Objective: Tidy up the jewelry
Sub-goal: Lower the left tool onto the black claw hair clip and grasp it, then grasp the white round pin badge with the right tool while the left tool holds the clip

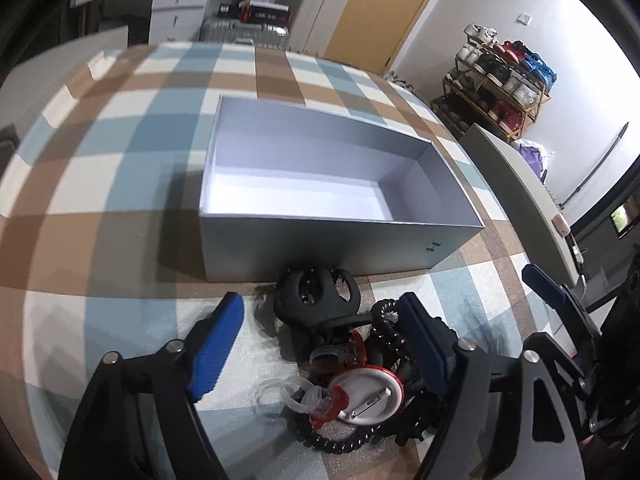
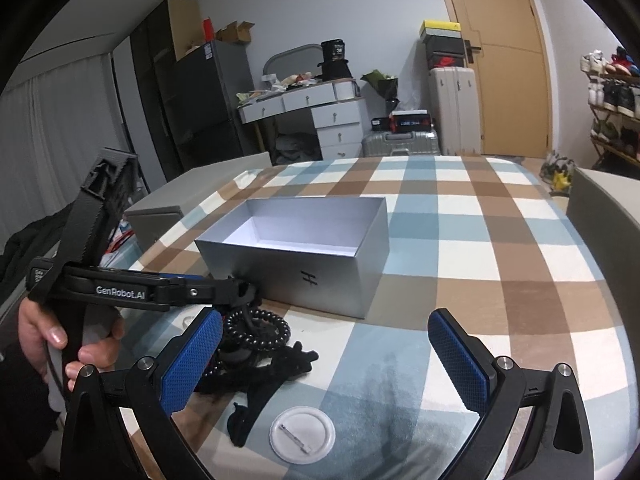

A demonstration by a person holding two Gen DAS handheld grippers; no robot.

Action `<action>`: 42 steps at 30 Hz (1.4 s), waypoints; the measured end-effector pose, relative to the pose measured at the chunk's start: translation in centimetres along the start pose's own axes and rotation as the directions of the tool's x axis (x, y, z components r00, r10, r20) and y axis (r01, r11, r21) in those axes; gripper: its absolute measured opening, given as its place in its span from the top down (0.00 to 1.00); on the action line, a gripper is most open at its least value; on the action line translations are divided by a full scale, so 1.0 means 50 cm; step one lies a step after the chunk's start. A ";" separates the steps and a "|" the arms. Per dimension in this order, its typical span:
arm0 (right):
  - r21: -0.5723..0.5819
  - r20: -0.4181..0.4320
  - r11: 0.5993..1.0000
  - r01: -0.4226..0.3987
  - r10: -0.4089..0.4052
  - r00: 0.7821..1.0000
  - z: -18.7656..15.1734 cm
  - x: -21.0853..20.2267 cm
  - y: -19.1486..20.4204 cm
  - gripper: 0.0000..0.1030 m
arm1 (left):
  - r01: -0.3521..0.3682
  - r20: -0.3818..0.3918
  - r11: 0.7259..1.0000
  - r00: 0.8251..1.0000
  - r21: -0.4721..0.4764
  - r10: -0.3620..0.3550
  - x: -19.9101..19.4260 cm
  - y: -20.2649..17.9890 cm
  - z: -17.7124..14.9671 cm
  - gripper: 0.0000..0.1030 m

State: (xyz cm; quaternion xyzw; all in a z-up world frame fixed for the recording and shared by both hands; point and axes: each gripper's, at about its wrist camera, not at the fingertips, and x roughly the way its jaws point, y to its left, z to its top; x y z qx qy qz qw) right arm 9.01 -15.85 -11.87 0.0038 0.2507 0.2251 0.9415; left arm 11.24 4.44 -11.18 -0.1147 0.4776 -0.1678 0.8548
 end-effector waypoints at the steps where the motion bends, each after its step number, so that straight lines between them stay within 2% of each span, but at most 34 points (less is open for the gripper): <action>1: -0.002 -0.002 1.000 -0.001 0.001 1.000 0.002 0.005 -0.002 0.00 | 0.014 -0.015 1.000 1.000 -0.007 -0.014 0.003 0.004 -0.001 0.31; 4: -0.003 -0.010 1.000 -0.008 0.008 1.000 0.002 0.012 -0.002 0.00 | 0.021 -0.024 1.000 0.999 -0.013 -0.022 0.004 0.011 0.000 0.38; 6: -0.006 -0.015 1.000 -0.010 0.010 1.000 0.003 0.019 -0.003 0.00 | 0.027 -0.026 0.999 0.999 -0.018 -0.027 0.006 0.017 0.005 0.50; 8: -0.007 -0.017 1.000 -0.011 0.011 1.000 0.003 0.022 -0.003 0.00 | 0.065 -0.038 0.997 0.997 -0.030 -0.066 0.007 0.023 0.007 0.54; 16: -0.001 -0.024 1.000 -0.001 0.001 1.000 0.003 0.028 -0.009 0.00 | 0.048 -0.005 0.999 0.999 -0.005 -0.048 -0.013 0.027 0.010 0.54; 23: -0.003 -0.022 1.000 -0.006 0.006 1.000 0.006 0.018 0.004 0.00 | 0.088 0.069 0.995 0.994 -0.037 -0.085 -0.072 0.035 0.015 0.54; 31: -0.007 -0.056 0.997 -0.083 0.083 0.995 0.008 0.012 0.040 0.00 | 0.101 0.146 0.992 0.985 -0.071 -0.090 -0.126 0.053 0.003 0.54; 37: -0.056 -0.106 0.988 -0.146 0.139 0.985 -0.009 0.006 0.085 0.08 | 0.092 0.171 0.991 0.983 -0.101 -0.074 -0.149 0.070 -0.021 0.54; 42: -0.047 -0.156 0.990 -0.135 0.127 0.980 -0.041 0.000 0.075 0.16 | 0.089 0.175 0.990 0.982 -0.106 -0.069 -0.154 0.078 -0.042 0.54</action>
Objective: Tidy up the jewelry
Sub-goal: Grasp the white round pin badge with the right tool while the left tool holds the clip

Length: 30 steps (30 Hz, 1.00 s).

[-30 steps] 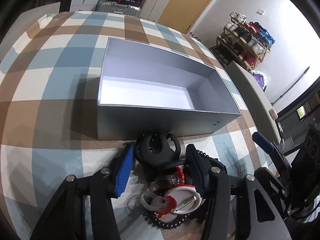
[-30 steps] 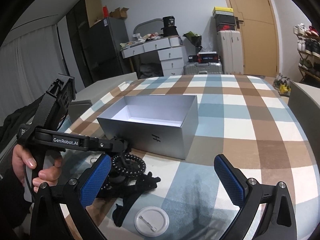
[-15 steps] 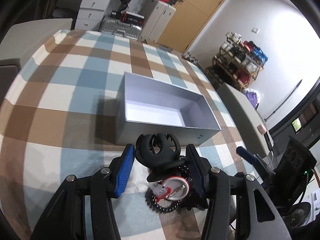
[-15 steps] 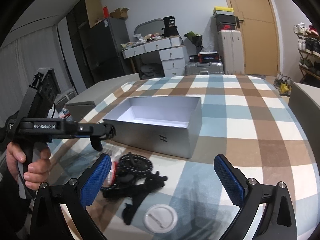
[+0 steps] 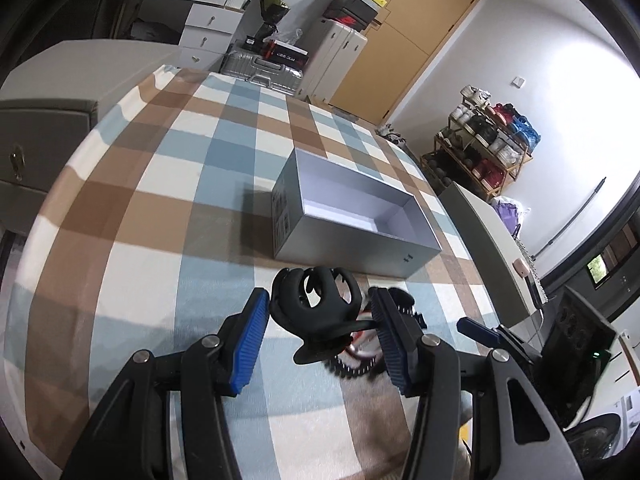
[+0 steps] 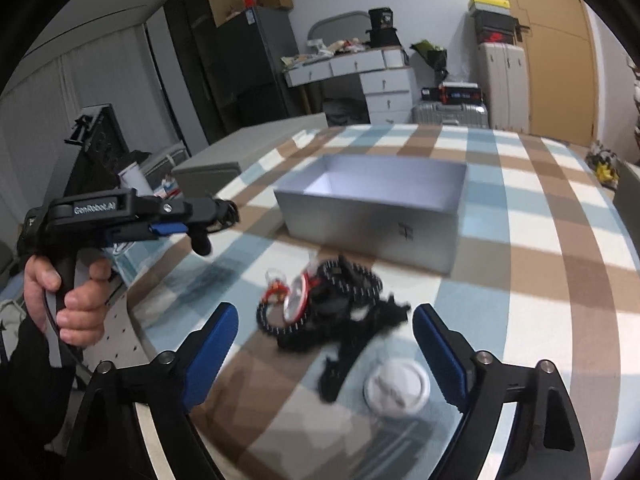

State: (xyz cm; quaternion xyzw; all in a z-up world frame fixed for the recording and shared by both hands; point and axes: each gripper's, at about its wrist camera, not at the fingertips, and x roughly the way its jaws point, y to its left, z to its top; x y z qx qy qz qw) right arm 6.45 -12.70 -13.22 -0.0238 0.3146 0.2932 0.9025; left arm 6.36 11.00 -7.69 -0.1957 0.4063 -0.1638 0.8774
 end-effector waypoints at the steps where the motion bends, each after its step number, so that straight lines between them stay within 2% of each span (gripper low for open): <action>1: 0.003 -0.013 1.000 0.014 -0.014 1.000 -0.007 0.002 -0.005 0.19 | 0.004 0.000 1.000 1.000 -0.005 -0.004 -0.004 0.002 -0.003 0.54; 6: 0.007 -0.070 0.998 0.070 -0.069 0.995 -0.035 0.008 -0.025 0.29 | 0.005 -0.001 1.000 1.000 0.002 -0.005 -0.008 0.003 -0.015 0.54; 8: 0.000 -0.081 0.996 0.086 -0.085 0.993 -0.042 0.010 -0.030 0.34 | -0.006 0.002 1.000 1.000 0.010 0.006 -0.010 0.000 -0.020 0.54; 12: -0.040 -0.089 0.991 0.128 -0.131 0.987 -0.051 0.018 -0.035 0.36 | -0.007 -0.007 1.000 1.000 0.014 0.007 -0.007 0.000 -0.025 0.54; 14: -0.057 -0.102 0.988 0.142 -0.147 0.984 -0.056 0.025 -0.036 0.42 | -0.016 -0.007 1.000 1.000 0.023 0.016 -0.007 -0.004 -0.028 0.54; 18: -0.103 -0.088 0.977 0.185 -0.194 0.977 -0.062 0.028 -0.029 0.48 | -0.034 -0.006 0.999 0.999 0.041 0.034 -0.007 -0.013 -0.033 0.54; 20: -0.144 -0.078 0.965 0.218 -0.231 0.970 -0.066 0.029 -0.019 0.55 | -0.041 -0.009 0.998 0.999 0.046 0.041 -0.006 -0.017 -0.034 0.54; 22: -0.164 -0.066 0.963 0.212 -0.225 0.972 -0.071 0.027 -0.011 0.60 | -0.047 -0.013 0.998 0.999 0.048 0.048 -0.004 -0.019 -0.034 0.54; 30: -0.142 -0.035 0.967 0.214 -0.220 0.975 -0.074 0.015 -0.016 0.61 | -0.072 -0.018 0.995 0.997 0.067 0.073 -0.004 -0.042 -0.034 0.54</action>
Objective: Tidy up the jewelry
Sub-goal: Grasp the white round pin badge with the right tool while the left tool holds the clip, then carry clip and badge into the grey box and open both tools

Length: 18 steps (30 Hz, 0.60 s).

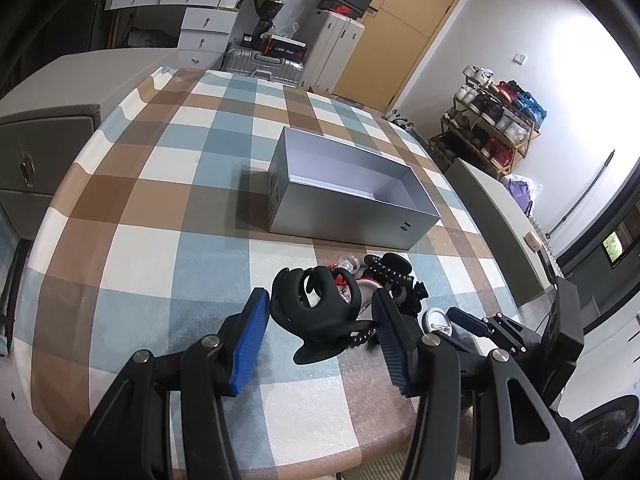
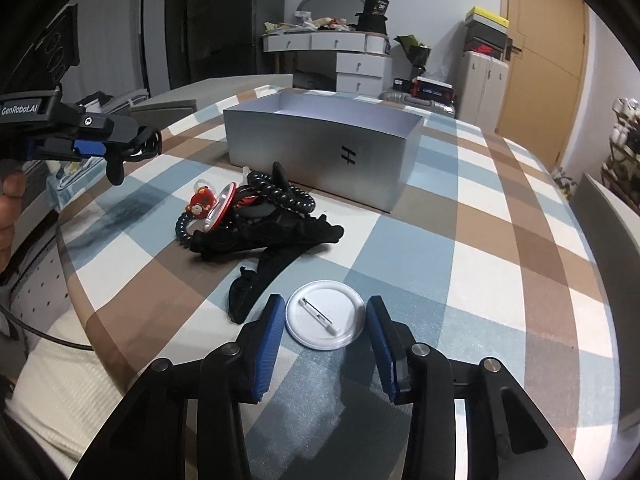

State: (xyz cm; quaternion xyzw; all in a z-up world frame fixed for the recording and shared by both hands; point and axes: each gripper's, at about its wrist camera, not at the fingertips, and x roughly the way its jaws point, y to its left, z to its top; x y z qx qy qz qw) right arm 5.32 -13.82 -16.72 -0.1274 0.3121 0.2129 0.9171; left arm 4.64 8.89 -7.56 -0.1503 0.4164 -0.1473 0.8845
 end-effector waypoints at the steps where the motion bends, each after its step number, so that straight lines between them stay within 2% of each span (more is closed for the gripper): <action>1: 0.011 0.008 1.000 -0.009 0.008 1.000 0.000 -0.004 -0.004 0.60 | -0.005 0.001 1.000 1.000 0.003 0.005 0.000 -0.003 0.000 0.54; 10: 0.133 0.108 0.986 -0.104 0.089 0.990 0.025 -0.053 -0.046 0.60 | -0.037 0.015 0.998 0.999 0.043 0.036 0.000 -0.035 0.005 0.54; 15: 0.186 0.179 0.969 -0.164 0.130 0.975 0.060 -0.078 -0.069 0.60 | -0.040 0.017 0.998 0.999 0.054 0.039 0.004 -0.044 0.016 0.54; 18: 0.179 0.214 0.965 -0.192 0.152 0.965 0.087 -0.087 -0.071 0.60 | -0.044 0.018 0.997 0.999 0.067 0.043 0.011 -0.050 0.029 0.54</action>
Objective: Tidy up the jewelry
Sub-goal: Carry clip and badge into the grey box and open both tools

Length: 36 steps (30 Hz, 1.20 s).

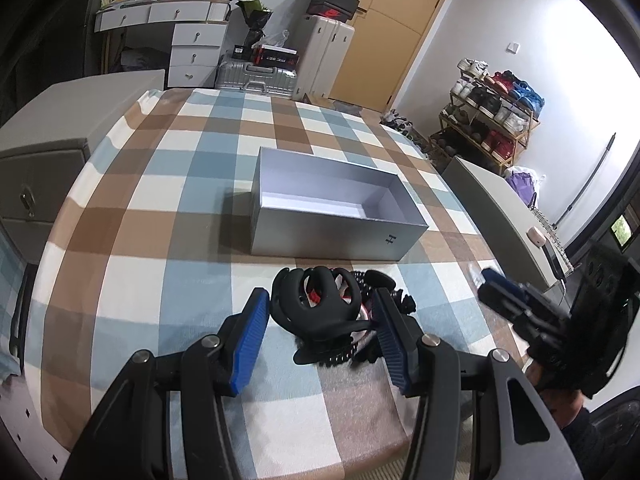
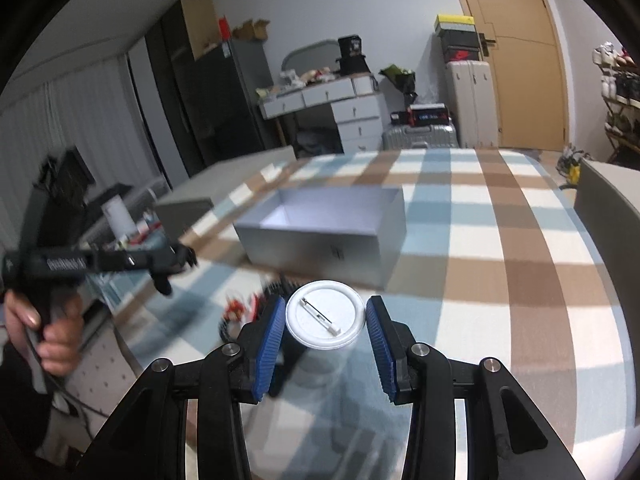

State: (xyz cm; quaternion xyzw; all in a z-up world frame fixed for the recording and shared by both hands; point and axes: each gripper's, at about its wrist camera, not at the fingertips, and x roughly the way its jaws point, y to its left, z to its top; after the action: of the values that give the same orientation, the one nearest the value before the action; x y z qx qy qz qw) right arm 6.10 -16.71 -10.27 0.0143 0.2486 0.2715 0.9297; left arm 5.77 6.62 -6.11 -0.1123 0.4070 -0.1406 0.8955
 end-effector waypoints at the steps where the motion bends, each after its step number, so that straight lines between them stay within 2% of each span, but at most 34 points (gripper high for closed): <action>1: -0.013 0.012 1.000 -0.006 0.006 1.000 0.011 0.000 0.005 0.60 | -0.003 0.002 1.000 1.000 0.005 0.003 0.001 -0.002 0.004 0.54; 4: -0.039 0.037 0.999 -0.024 0.025 0.999 0.041 0.005 0.015 0.60 | -0.004 0.015 1.000 1.000 0.020 0.003 0.006 -0.004 0.025 0.54; 11: -0.001 0.072 0.995 -0.100 0.100 0.992 0.120 0.039 0.001 0.60 | -0.002 0.048 0.999 0.999 0.041 0.000 0.023 -0.005 0.077 0.54; 17: -0.027 0.079 0.994 -0.109 0.111 0.991 0.171 0.075 0.000 0.60 | 0.005 0.057 0.998 0.998 0.070 -0.009 0.052 -0.011 0.121 0.54; 25: -0.015 0.008 0.994 -0.110 0.110 0.994 0.198 0.164 -0.017 0.60 | 0.015 0.022 0.996 1.000 0.085 -0.017 0.113 -0.004 0.160 0.54; 36: -0.002 -0.099 0.997 -0.081 0.080 0.992 0.188 0.251 -0.044 0.60 | 0.044 -0.074 0.996 0.997 0.073 -0.038 0.180 0.008 0.171 0.54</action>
State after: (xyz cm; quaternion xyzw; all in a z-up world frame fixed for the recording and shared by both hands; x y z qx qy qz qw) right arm 20.76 -11.16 -8.10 0.0082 0.2926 0.3099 0.9046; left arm 17.99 4.66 -7.00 -0.0821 0.4312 -0.1780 0.8807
